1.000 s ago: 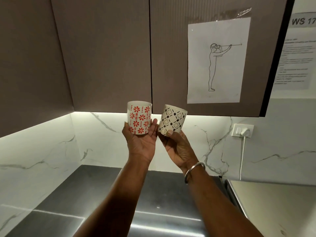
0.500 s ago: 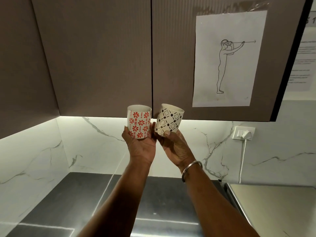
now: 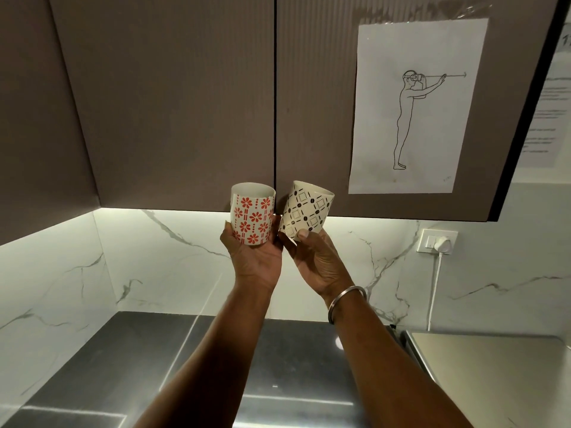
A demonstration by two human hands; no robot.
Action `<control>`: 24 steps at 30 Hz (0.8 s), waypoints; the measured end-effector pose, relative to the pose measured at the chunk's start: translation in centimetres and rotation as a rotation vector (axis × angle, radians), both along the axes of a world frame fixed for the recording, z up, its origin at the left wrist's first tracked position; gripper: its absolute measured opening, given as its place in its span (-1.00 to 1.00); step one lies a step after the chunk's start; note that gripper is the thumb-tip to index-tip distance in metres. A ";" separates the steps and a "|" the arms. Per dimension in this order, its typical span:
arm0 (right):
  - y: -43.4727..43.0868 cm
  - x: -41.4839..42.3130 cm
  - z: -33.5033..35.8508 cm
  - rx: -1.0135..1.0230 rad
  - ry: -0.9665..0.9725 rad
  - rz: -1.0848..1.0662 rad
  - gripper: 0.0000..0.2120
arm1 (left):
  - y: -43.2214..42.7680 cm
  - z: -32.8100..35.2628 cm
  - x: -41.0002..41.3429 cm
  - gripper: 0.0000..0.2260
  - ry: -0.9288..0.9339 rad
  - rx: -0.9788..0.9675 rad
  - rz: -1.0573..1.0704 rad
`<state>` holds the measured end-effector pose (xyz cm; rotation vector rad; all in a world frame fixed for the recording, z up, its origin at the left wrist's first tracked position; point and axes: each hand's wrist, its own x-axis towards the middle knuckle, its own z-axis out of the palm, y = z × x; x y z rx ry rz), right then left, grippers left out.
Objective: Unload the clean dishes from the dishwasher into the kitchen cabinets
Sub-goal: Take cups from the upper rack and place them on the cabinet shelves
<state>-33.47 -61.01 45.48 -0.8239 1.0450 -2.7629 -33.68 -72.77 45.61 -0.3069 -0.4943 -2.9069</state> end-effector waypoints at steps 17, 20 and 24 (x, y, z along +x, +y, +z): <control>0.4 0.7 1.3 0.170 0.042 -0.088 -0.42 | 0.1 0.2 -0.1 -0.39 -0.049 -0.121 0.060; 0.4 0.5 0.2 0.150 0.015 -0.100 -0.44 | 0.0 0.0 -0.5 -0.40 -0.057 -0.142 0.079; 0.5 0.0 0.2 0.122 -0.002 -0.096 -0.38 | 0.2 0.0 -1.0 -0.41 -0.054 -0.124 0.065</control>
